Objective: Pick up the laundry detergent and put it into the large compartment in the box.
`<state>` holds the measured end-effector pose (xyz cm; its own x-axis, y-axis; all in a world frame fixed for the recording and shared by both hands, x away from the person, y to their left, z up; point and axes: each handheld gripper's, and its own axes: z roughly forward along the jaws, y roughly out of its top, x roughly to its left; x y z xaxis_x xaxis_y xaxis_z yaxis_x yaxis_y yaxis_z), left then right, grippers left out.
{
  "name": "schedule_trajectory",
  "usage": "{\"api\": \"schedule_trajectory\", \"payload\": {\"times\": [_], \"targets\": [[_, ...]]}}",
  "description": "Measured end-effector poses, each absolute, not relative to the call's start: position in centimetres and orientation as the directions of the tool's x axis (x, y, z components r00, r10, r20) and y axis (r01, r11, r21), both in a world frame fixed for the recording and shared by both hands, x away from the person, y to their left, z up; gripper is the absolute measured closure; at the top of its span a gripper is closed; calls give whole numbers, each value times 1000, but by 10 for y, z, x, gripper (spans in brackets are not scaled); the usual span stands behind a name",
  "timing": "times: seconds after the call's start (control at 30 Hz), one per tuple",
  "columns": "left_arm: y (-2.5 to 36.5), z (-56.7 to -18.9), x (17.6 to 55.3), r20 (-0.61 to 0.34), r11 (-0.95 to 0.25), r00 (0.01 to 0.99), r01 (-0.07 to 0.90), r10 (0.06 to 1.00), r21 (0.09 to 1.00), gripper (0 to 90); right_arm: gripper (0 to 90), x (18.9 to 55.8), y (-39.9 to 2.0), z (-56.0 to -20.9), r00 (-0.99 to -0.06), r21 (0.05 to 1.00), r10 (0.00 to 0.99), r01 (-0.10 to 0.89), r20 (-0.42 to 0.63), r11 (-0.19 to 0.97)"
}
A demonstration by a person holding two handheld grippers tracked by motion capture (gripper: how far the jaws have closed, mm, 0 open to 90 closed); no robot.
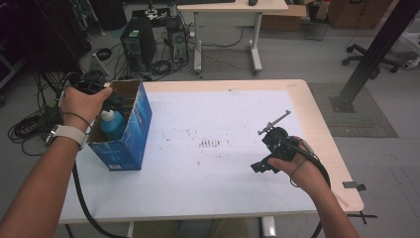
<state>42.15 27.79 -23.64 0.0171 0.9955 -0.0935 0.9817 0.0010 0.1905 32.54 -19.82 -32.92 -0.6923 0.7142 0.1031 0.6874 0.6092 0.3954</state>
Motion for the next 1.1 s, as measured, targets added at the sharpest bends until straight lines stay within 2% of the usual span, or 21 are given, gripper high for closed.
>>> {"api": "schedule_trajectory", "payload": {"times": [1.1], "targets": [[250,-155,417,-76,3,21,953,997,302,99,94,324,-197,-320,-696,403,713,678,83,615]]}}
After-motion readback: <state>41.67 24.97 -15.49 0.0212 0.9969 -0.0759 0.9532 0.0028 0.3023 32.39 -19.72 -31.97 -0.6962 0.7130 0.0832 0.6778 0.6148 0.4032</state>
